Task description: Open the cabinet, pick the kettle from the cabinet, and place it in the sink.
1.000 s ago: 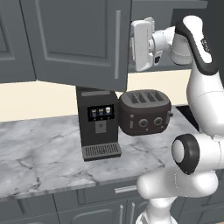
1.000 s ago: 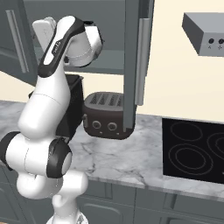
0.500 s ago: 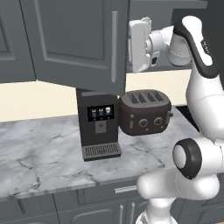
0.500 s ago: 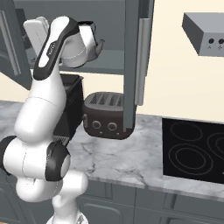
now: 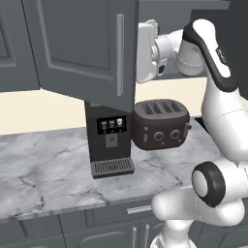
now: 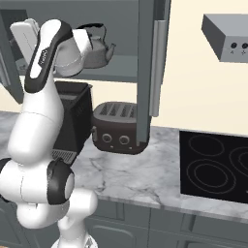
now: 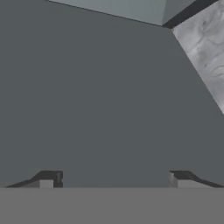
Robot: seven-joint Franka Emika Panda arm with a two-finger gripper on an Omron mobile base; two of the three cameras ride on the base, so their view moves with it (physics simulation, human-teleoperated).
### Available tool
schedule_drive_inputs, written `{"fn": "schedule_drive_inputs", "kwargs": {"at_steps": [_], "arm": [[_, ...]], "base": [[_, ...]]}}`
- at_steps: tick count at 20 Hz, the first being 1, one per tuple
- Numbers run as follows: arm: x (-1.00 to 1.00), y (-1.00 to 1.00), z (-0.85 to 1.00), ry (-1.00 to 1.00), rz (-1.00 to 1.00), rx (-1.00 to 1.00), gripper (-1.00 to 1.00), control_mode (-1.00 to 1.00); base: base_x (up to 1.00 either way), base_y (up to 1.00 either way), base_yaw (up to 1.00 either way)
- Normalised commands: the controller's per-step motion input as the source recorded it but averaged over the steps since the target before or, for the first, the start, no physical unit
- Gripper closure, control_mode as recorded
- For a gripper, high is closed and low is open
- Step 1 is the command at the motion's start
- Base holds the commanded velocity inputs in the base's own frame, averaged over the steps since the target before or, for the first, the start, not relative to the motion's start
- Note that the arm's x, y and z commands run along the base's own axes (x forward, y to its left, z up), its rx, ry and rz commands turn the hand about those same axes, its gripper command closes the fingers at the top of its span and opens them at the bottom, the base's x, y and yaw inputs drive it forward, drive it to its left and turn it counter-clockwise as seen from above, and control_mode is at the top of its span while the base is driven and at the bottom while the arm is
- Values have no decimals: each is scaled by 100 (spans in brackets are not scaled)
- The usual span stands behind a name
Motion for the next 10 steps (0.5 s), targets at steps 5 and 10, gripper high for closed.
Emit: {"fn": "schedule_drive_inputs", "kwargs": {"at_steps": [5,10], "arm": [[-16,54,0,0,0,-1,-100,-100],[-9,50,0,0,0,-2,-100,-100]], "base": [[0,0,0],[0,0,0]]}}
